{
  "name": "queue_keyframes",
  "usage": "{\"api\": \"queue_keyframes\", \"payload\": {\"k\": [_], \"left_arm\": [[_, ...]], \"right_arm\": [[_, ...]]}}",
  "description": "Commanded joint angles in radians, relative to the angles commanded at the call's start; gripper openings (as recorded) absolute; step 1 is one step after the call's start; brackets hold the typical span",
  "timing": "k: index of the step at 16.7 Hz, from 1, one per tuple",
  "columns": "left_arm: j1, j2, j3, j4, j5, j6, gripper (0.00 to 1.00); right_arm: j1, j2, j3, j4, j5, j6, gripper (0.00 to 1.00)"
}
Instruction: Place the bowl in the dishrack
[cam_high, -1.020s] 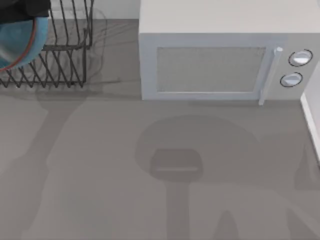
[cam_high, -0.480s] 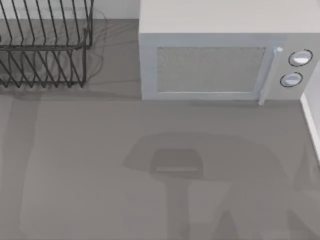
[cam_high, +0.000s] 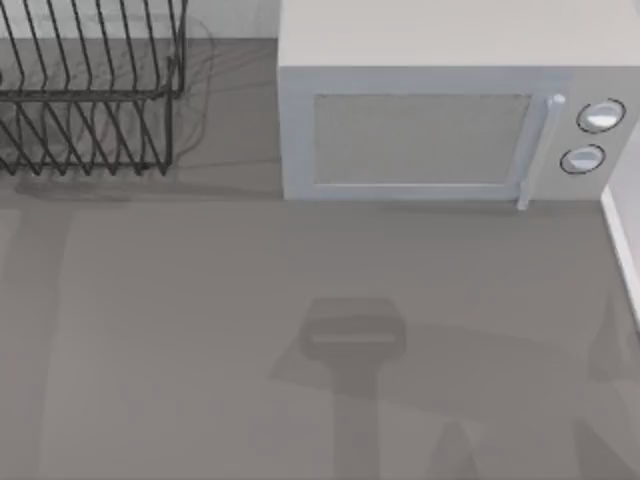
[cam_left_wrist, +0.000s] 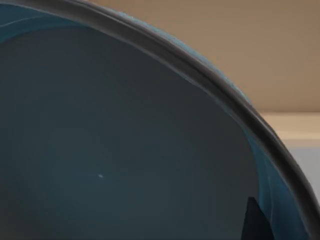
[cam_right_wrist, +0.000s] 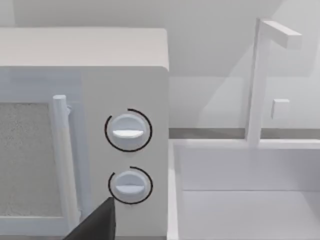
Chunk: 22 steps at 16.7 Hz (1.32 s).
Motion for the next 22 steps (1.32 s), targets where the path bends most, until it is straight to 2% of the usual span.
{"api": "queue_keyframes", "payload": {"k": [4,7,10,17,22], "left_arm": [[-0.006,0.016,0.003,0.011,-0.002,0.0,0.0],[-0.022,0.112,-0.003,0.107,-0.005,0.0,0.0],[-0.041,0.278,-0.024,0.29,-0.017,0.002,0.0],[-0.09,0.701,-0.126,0.847,-0.071,0.006,0.0],[-0.113,0.858,-0.187,1.047,-0.1,0.003,0.0]], "right_arm": [[0.0,0.0,0.0,0.0,0.0,0.0,1.0],[0.0,0.0,0.0,0.0,0.0,0.0,1.0],[0.0,0.0,0.0,0.0,0.0,0.0,1.0],[0.0,0.0,0.0,0.0,0.0,0.0,1.0],[0.0,0.0,0.0,0.0,0.0,0.0,1.0]]}}
